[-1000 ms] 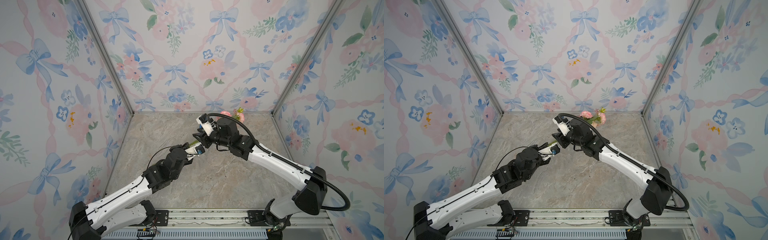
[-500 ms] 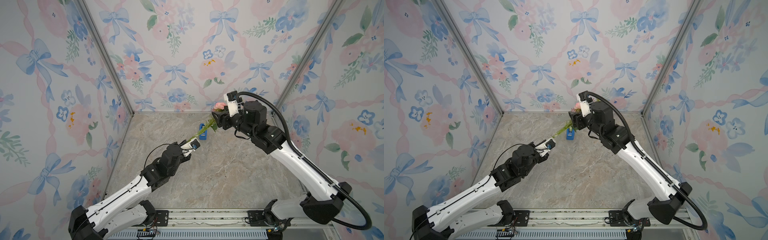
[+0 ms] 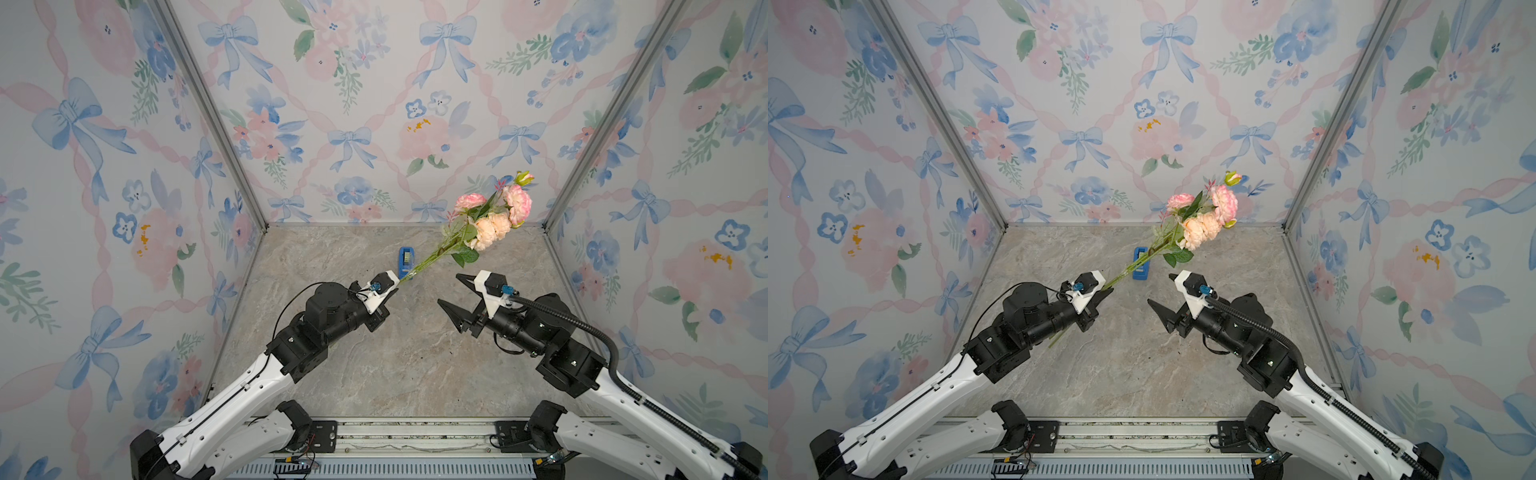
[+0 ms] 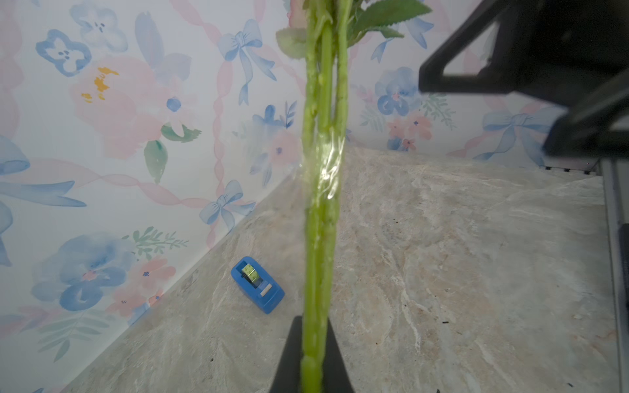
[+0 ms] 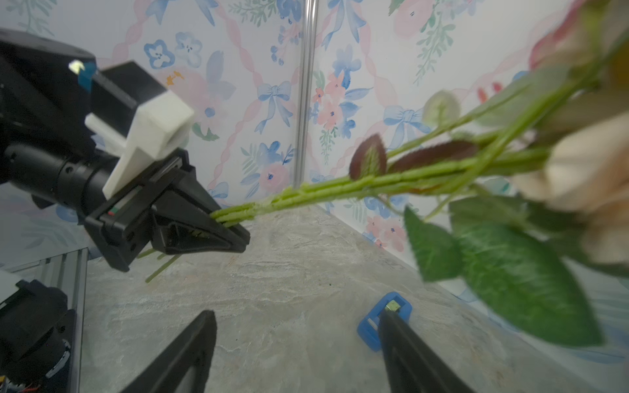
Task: Wrap bouquets with tape
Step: Wrap the tape around the bouquet.
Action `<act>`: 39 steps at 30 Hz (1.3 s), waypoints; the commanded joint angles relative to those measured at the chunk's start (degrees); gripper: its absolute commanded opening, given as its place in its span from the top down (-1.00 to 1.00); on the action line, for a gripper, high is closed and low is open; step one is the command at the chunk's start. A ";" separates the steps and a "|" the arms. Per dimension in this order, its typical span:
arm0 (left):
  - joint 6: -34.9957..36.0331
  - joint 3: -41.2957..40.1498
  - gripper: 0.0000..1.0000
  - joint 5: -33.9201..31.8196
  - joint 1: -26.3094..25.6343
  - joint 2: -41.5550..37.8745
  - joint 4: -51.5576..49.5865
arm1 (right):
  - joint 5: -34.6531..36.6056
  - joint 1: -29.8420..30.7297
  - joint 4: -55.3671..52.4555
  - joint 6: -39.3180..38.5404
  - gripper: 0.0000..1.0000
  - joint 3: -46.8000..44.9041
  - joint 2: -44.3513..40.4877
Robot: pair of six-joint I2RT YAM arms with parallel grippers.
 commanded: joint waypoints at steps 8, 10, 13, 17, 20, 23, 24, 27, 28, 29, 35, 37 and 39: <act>-8.39 3.76 1.00 15.34 0.17 -1.08 2.78 | -17.60 -7.92 46.83 -0.11 -0.59 -9.70 10.23; -8.85 3.84 1.00 16.29 0.12 -1.19 2.79 | -21.38 -9.92 58.59 2.54 -0.60 -9.66 15.54; -9.86 4.37 1.00 17.96 0.04 -1.01 2.81 | -27.19 -12.37 68.98 7.47 -0.60 -5.61 23.56; -10.72 4.99 1.00 18.38 -0.05 -0.87 2.75 | -33.36 -10.18 69.66 4.51 -0.64 0.24 29.12; -11.01 5.32 1.00 17.81 -0.06 -0.87 2.83 | -34.47 -8.77 69.66 4.39 -0.72 3.06 30.82; -11.47 5.74 1.00 19.12 -0.06 0.03 2.81 | -34.96 -7.47 69.66 4.11 -0.73 5.15 31.81; -11.60 5.86 1.00 19.67 -0.05 0.30 2.76 | -34.92 -7.31 69.66 4.20 -0.73 5.61 31.95; -12.00 6.03 1.00 20.07 -0.05 0.80 2.76 | -35.04 -6.85 69.66 5.07 -0.73 6.98 32.22; -11.90 6.03 1.00 19.92 -0.06 0.82 2.76 | -35.08 -6.70 69.66 5.25 -0.72 7.36 32.31; -11.89 6.09 1.00 19.57 -0.06 0.80 2.91 | -36.01 -6.49 69.66 5.57 -0.71 7.48 32.33; -10.24 6.33 1.00 12.74 -0.06 -0.27 2.91 | -36.84 -5.89 69.65 6.83 -0.44 5.92 31.14; -9.67 6.32 1.00 11.03 -0.06 -0.54 2.87 | -36.80 -5.72 69.66 7.57 -0.32 5.55 30.82; -9.00 6.23 1.00 9.07 -0.08 -0.90 2.89 | -36.17 -5.59 69.66 8.29 -0.17 5.19 30.64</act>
